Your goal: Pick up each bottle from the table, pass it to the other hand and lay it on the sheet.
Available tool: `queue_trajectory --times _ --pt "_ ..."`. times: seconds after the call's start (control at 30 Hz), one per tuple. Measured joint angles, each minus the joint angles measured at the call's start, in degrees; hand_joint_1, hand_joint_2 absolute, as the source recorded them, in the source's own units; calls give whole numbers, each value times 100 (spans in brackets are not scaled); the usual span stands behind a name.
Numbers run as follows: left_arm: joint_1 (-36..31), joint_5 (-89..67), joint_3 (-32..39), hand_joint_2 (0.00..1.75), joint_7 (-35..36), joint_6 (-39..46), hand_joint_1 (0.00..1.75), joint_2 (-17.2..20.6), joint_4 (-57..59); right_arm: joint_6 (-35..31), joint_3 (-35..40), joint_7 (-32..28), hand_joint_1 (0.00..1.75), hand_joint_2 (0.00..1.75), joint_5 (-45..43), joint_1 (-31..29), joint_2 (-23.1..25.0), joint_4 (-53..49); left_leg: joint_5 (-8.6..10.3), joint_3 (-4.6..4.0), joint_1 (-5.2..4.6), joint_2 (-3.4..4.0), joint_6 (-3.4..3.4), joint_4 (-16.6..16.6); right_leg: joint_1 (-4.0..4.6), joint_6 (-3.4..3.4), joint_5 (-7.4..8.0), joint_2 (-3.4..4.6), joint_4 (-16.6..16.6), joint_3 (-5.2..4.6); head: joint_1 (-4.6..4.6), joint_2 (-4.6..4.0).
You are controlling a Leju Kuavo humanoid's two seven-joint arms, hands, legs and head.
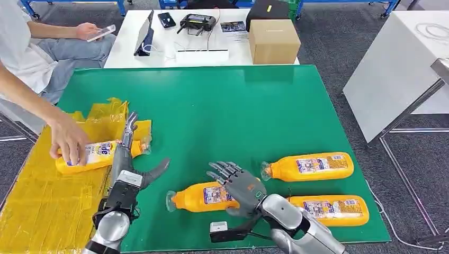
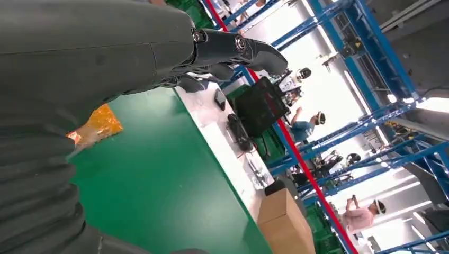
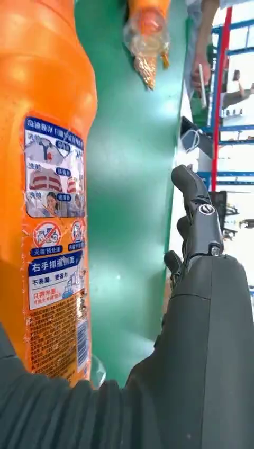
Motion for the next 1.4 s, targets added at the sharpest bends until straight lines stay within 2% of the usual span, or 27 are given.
queue_trajectory --times 0.43,1.2,1.23,1.27,1.3,1.37,1.4 --pt "77 0 15 175 52 0 0 -15 -11 -278 -70 470 0 175 643 4 225 98 0 0 0 0 0 0 1 0 0 0 0 -2 0 0" --pt "134 -7 22 175 74 50 0 -29 -29 159 -533 914 0 175 536 -107 518 1200 0 3 0 0 0 0 0 0 0 1 0 1 0 0" --pt "136 -7 24 175 74 52 0 -29 -29 173 -536 923 19 175 533 -127 525 1235 0 5 0 0 0 0 0 0 0 1 0 2 0 0" --pt "137 -7 24 175 77 52 0 -29 -29 197 -538 936 133 175 527 -149 533 1277 0 6 0 0 0 0 1 0 0 1 0 4 0 0" --pt "138 -7 24 175 81 52 0 -29 -29 218 -540 944 145 175 525 -170 542 1326 0 8 0 0 0 0 0 0 0 1 0 5 0 0" --pt "138 -7 22 175 83 52 0 -29 -29 247 -540 951 145 175 525 -215 553 1410 0 13 0 1 0 0 0 0 0 1 0 10 0 0" --pt "137 -7 22 175 83 52 0 -29 -29 267 -538 953 159 175 525 -242 558 1465 0 15 0 1 0 0 0 0 0 1 0 11 0 0"
